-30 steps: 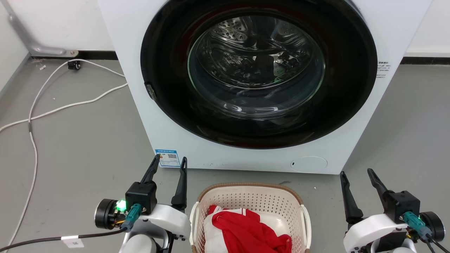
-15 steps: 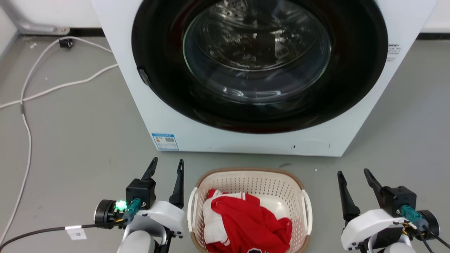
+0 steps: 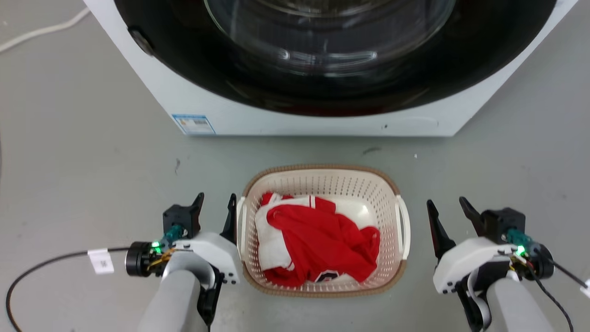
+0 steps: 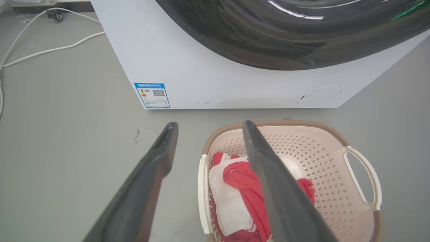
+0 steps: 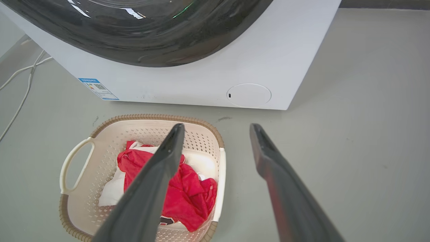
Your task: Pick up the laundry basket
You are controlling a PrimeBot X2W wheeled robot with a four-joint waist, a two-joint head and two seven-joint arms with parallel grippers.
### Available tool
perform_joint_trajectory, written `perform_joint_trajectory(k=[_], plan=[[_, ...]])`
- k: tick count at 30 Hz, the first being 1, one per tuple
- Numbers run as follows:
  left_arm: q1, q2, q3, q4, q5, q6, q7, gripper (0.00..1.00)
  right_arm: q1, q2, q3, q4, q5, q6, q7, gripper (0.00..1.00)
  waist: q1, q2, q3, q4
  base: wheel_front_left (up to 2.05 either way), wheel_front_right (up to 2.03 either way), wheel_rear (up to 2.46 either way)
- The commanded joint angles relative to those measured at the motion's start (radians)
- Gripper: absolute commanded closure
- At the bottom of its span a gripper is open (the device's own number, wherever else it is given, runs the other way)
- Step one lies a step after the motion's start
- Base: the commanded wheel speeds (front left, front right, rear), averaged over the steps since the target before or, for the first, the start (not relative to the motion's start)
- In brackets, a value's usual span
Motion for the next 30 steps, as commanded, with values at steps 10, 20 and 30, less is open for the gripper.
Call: perform_joint_trajectory(k=[10, 20, 30], plan=[[-0.237, 0.004, 0.01, 0.268, -0.041, -0.033, -0.002, 0.0, -0.23, 0.0, 0.021, 0.243, 0.044, 0.0, 0.01, 0.0, -0.0001, 0.0, 0.233, -0.008, 0.0, 0.0, 0.0], [-0.38, 0.004, 0.004, 0.439, -0.07, -0.051, 0.01, 0.0, -0.392, 0.0, 0.061, 0.435, 0.084, 0.0, 0.025, 0.0, -0.0001, 0.0, 0.335, -0.017, 0.0, 0.0, 0.0], [-0.487, 0.026, -0.025, 0.536, -0.069, -0.065, 0.038, 0.0, -0.538, 0.0, 0.139, 0.584, 0.144, 0.0, 0.058, 0.0, -0.0001, 0.0, 0.412, -0.03, 0.0, 0.0, 0.0]])
